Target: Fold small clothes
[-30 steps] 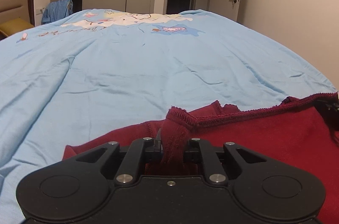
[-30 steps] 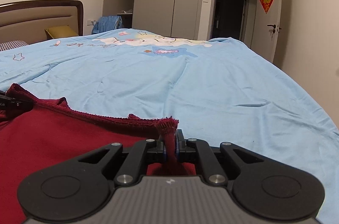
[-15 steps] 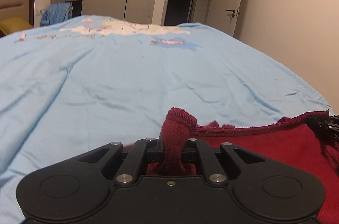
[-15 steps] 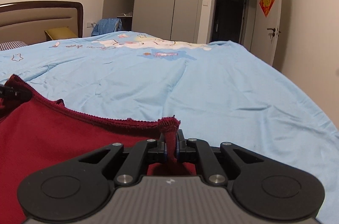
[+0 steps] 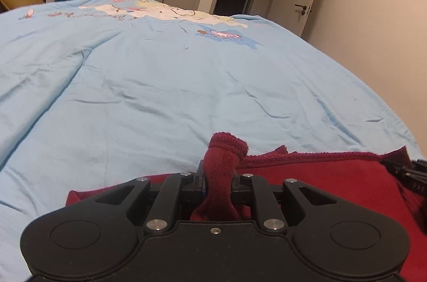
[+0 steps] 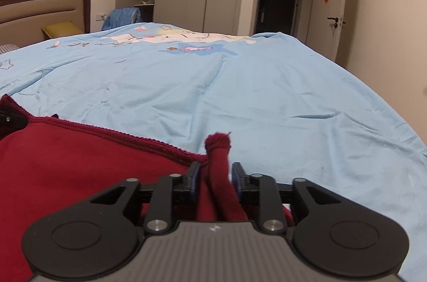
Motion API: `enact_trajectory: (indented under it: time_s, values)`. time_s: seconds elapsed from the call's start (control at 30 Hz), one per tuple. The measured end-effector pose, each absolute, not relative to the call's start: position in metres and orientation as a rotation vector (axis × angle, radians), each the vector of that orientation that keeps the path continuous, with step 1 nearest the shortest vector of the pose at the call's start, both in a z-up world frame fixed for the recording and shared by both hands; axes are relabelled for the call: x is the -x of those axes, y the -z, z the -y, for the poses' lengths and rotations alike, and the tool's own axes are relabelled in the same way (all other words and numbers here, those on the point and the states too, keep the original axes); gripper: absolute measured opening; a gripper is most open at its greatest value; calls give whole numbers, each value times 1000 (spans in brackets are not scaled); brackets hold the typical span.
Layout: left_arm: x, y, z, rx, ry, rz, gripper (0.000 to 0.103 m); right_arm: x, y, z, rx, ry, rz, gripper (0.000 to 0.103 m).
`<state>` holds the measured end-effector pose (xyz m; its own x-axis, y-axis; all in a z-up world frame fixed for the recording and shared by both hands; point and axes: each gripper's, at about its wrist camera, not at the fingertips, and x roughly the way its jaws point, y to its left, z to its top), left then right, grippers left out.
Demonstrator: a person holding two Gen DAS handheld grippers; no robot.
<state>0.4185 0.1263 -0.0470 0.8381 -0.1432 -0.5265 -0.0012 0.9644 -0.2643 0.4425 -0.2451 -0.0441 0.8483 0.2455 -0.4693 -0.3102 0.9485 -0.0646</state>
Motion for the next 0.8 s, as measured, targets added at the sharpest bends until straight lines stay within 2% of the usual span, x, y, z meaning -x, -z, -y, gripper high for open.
enact_trajectory:
  time_s: [0.1, 0.17, 0.2, 0.23, 0.27, 0.43, 0.67, 0.8]
  values:
    - [-415, 44, -130, 288, 98, -560, 29, -444, 45, 250, 107, -281, -481, 50]
    - [-410, 39, -129, 288, 110, -533, 56, -444, 44, 256, 77, -256, -483, 79]
    - [-405, 36, -127, 274, 101, -506, 64, -443, 43, 260, 55, -246, -478, 83]
    - [-400, 32, -124, 247, 49, -479, 92, -441, 42, 266, 26, -243, -465, 88]
    - [-393, 27, -120, 214, -36, -437, 100, -439, 40, 272, -5, -246, -449, 91]
    - [-367, 11, -122, 194, -109, -317, 102, -414, 21, 286, -30, -174, -327, 102]
    - [-353, 5, -92, 95, 41, -314, 102, -377, 13, 249, 252, -364, -221, 103]
    - [-360, 17, -79, 53, 158, -387, 102, -379, 20, 227, 336, -500, -290, 102]
